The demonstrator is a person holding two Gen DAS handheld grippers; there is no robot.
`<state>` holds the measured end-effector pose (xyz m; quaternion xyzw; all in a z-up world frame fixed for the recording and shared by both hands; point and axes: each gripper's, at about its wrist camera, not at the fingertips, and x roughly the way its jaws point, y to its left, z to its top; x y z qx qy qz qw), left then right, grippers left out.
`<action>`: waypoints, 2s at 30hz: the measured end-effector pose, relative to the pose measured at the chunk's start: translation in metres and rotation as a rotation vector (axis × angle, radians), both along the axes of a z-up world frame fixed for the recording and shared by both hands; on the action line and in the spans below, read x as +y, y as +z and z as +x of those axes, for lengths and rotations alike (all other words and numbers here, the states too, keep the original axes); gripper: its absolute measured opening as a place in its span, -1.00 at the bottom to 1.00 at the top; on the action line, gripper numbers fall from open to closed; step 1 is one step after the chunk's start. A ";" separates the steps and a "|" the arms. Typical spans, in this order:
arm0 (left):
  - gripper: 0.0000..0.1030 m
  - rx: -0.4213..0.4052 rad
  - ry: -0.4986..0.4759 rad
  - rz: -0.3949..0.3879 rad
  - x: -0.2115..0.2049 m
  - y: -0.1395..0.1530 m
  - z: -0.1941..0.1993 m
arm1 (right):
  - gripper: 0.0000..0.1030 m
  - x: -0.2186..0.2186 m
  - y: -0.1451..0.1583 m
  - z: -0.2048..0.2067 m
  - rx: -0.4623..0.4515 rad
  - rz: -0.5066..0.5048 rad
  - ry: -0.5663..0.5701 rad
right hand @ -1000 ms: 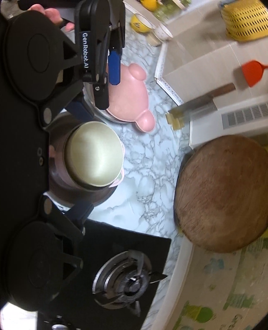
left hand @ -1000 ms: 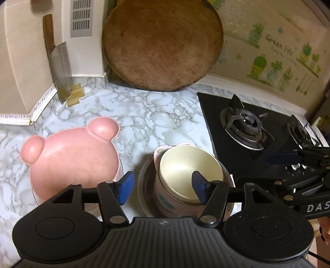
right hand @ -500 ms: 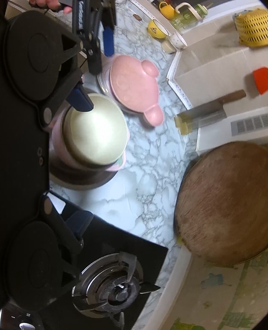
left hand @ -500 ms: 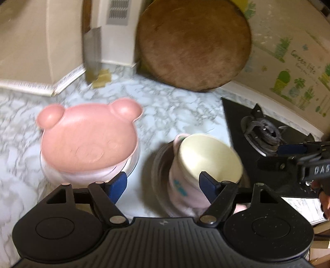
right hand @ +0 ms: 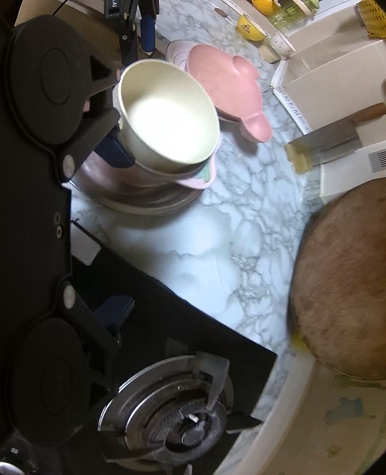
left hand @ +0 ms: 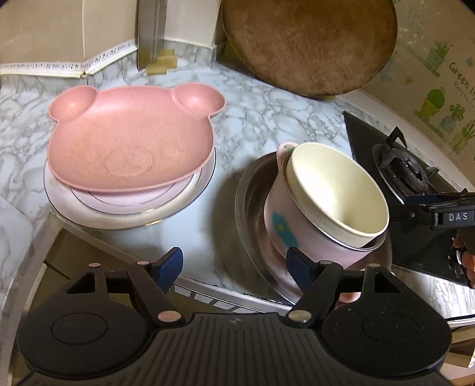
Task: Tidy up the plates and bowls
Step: 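Move both grippers to the steel bowl rim and close, then lift the nested steel bowl and carry it over the plate stack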
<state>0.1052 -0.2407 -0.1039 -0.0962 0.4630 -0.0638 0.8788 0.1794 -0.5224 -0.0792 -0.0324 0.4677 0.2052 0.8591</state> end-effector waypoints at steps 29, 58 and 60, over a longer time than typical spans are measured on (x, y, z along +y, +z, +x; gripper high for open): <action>-0.67 0.073 0.011 -0.038 -0.015 -0.010 0.017 | -0.67 0.027 -0.017 0.021 0.116 -0.019 0.089; -0.73 -0.011 -0.023 0.022 0.012 0.028 0.023 | -0.74 0.061 0.029 -0.006 -0.003 -0.045 0.013; -0.73 -0.022 -0.029 0.027 0.019 0.035 0.027 | -0.74 0.068 0.037 -0.006 -0.016 -0.045 0.005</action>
